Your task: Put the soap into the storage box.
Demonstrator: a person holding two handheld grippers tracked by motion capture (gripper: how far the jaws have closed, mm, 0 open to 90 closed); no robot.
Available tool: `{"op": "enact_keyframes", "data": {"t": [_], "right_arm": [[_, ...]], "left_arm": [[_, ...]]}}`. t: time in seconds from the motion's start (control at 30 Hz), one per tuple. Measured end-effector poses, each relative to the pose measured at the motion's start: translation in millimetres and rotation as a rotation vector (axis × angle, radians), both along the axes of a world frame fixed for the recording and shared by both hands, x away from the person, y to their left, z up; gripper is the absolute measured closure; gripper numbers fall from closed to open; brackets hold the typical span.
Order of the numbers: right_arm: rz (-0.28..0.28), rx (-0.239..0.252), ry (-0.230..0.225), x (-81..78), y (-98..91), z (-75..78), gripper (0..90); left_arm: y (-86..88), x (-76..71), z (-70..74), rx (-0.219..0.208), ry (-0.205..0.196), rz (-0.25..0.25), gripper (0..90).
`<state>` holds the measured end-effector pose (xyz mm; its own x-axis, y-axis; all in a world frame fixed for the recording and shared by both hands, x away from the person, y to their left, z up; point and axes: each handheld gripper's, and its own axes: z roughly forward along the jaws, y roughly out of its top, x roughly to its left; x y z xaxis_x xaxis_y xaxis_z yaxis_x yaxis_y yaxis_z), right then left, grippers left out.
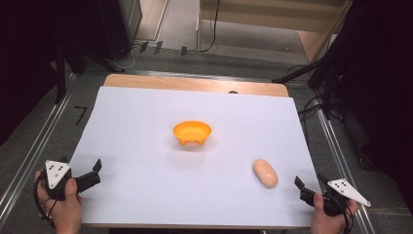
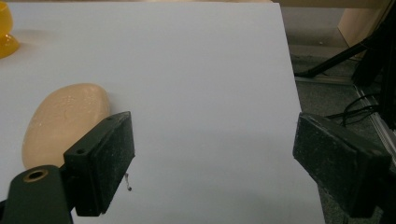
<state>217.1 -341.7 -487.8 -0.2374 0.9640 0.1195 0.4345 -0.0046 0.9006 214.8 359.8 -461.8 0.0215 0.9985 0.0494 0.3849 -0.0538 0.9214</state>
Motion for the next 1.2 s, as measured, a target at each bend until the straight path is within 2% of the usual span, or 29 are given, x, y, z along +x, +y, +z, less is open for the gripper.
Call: {"op": "enact_keyframes", "data": {"t": [0.17,0.27,0.33,0.43,0.5,0.53,0.6,0.63,0.7,0.77,0.8,0.83,0.9,0.97,1.03,1.13,1.17,1.2], "right_arm": [[0.011,-0.024,0.042,4.1,2.4,1.3,13.3],[0.031,-0.082,0.083,6.6,7.9,2.7,13.2],[0.051,-0.096,0.096,7.4,11.1,5.5,13.1],[0.072,-0.129,0.139,9.8,17.2,13.8,13.0],[0.071,-0.137,0.148,10.8,17.9,15.0,13.0],[0.083,-0.135,0.177,12.5,19.8,18.1,13.0],[0.086,-0.138,0.19,13.7,20.3,18.7,13.0],[0.093,-0.145,0.221,16.1,21.2,20.2,13.0],[0.09,-0.146,0.236,16.9,21.4,20.4,13.0],[0.098,-0.149,0.28,19.7,21.3,21.0,12.0],[0.098,-0.149,0.28,19.7,21.3,21.0,12.0],[0.116,-0.155,0.313,21.7,21.2,20.4,9.2],[0.123,-0.156,0.325,22.5,21.6,20.3,8.3],[0.143,-0.177,0.373,25.9,23.0,20.6,5.9],[0.146,-0.181,0.385,26.8,23.3,21.0,4.9],[0.164,-0.199,0.446,32.7,25.5,24.0,2.9],[0.164,-0.199,0.446,32.7,25.5,24.0,2.9],[0.172,-0.211,0.479,36.2,27.7,25.4,2.5]], "left_arm": [[-1.1,1.2,-0.3,0.012,0.012,0.008,0.0],[-2.6,2.6,-0.6,0.022,0.019,0.029,0.0],[-3.1,2.7,-0.7,0.028,0.018,0.035,0.0],[-1.9,3.4,-0.5,0.014,0.024,0.044,0.0],[-1.4,3.5,-0.5,0.01,0.025,0.046,0.0],[-1.6,4.6,-0.6,0.013,0.034,0.043,0.0],[-2.0,5.4,-0.3,0.021,0.048,0.041,0.0],[-2.7,6.0,-0.6,0.023,0.048,0.041,0.0],[-3.6,5.6,-0.5,0.034,0.047,0.04,0.0],[-5.3,5.4,-0.8,0.047,0.043,0.038,0.0],[-5.3,5.4,-0.8,0.047,0.043,0.038,0.0],[-6.0,5.8,-1.0,0.056,0.046,0.033,0.0],[-6.5,5.4,-1.1,0.062,0.041,0.032,0.0],[-7.9,4.7,-1.2,0.07,0.036,0.038,0.0],[-8.0,4.8,-1.1,0.076,0.04,0.035,0.0],[-8.4,5.2,-1.2,0.078,0.041,0.036,0.0],[-8.4,5.2,-1.2,0.078,0.041,0.036,0.0],[-8.6,5.2,-1.3,0.083,0.041,0.034,0.0]]}}
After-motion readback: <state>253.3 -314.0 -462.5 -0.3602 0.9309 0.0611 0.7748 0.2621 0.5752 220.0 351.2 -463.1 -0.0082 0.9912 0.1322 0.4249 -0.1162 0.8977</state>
